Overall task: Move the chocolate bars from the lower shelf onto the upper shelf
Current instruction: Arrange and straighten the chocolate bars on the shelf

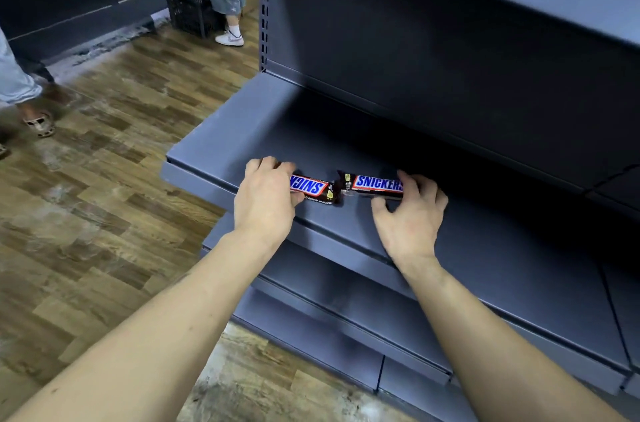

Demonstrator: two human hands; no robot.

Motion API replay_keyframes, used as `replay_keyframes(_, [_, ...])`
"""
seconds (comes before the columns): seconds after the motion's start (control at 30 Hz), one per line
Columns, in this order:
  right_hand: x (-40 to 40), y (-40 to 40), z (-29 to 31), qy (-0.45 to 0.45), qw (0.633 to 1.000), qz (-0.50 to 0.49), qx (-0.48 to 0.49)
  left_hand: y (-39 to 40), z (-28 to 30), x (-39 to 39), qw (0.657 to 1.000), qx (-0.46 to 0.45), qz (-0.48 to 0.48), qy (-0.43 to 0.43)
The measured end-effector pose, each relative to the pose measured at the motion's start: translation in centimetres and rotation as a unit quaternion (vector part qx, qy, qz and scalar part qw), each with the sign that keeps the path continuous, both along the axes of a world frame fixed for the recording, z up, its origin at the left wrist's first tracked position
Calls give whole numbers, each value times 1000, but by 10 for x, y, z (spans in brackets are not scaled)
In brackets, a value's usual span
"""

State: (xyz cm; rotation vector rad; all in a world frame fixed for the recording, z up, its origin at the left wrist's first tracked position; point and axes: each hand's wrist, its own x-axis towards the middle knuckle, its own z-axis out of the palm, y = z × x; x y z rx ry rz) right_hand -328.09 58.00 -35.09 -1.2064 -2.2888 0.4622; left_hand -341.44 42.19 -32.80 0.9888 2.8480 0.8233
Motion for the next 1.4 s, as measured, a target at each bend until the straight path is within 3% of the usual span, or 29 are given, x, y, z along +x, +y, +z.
replay_keyframes(0.23, [27,-9,-4,22,999,29,-28,-8,6,-1,995,-50,-69,42])
replay_keyframes(0.37, [45,-14,14,60,991,49,-111,-24,11,5,990,-21,-129,43])
replay_keyframes(0.57, [73,-41,48,117,978,66,-160,-51,28,40,977,31,-202,54])
replay_keyframes(0.8, [131,-63,98,163,972,105,-130,-73,62,97,964,84,-250,41])
replay_keyframes(1.07, [258,-91,146,164,980,90,-73,-89,108,207,944,117,-308,7])
replay_keyframes(1.23, [339,-113,179,189,977,78,-55,-100,139,283,924,133,-353,61])
replay_keyframes(1.4, [410,-128,200,206,976,65,-22,-105,157,344,887,129,-399,195])
